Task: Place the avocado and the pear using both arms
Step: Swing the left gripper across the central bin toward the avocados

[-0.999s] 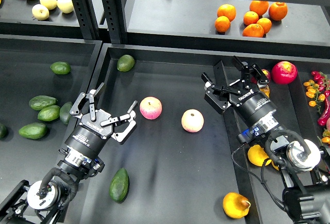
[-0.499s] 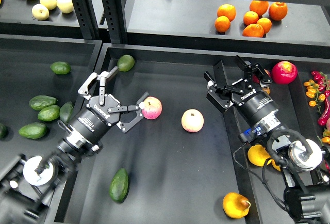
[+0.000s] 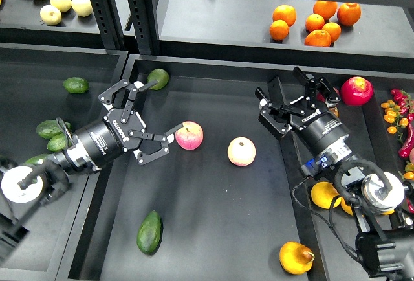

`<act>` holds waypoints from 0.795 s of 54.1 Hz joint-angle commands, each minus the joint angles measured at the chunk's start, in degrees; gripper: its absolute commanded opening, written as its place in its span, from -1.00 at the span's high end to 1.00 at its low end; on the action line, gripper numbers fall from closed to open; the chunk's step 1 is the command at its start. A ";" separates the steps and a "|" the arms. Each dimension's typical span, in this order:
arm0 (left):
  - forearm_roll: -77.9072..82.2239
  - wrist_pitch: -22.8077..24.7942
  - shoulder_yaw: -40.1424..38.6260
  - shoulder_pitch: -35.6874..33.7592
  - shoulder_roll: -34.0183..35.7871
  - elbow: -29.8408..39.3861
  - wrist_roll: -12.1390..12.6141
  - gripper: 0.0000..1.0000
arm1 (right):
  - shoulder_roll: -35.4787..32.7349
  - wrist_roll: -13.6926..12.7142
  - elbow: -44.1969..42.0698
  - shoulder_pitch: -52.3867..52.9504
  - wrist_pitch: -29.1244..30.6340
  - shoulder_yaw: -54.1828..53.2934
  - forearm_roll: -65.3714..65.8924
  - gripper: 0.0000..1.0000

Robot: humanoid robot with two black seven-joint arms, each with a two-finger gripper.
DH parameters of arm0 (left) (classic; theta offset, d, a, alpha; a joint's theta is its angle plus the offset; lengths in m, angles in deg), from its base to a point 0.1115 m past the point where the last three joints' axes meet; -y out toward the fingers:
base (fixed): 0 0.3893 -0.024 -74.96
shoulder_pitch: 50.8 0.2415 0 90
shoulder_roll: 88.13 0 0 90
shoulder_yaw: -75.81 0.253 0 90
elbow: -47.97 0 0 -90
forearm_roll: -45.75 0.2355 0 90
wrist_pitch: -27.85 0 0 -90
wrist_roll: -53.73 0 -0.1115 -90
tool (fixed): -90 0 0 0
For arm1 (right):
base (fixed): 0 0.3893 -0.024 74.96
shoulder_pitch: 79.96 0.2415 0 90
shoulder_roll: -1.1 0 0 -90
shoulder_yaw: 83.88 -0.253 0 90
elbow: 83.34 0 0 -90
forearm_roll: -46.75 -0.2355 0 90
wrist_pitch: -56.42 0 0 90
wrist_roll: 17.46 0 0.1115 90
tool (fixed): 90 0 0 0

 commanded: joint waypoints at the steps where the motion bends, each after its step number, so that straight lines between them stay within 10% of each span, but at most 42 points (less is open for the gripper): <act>1: 0.19 0.00 8.54 -7.39 3.54 -0.05 -0.02 -0.99 | 0.01 0.00 -0.27 2.02 -1.22 0.05 0.18 -0.99; 43: 14.60 0.00 66.38 -48.71 -8.58 -0.93 -0.02 -0.99 | 0.01 0.00 -4.58 6.34 -1.84 0.05 0.53 -0.99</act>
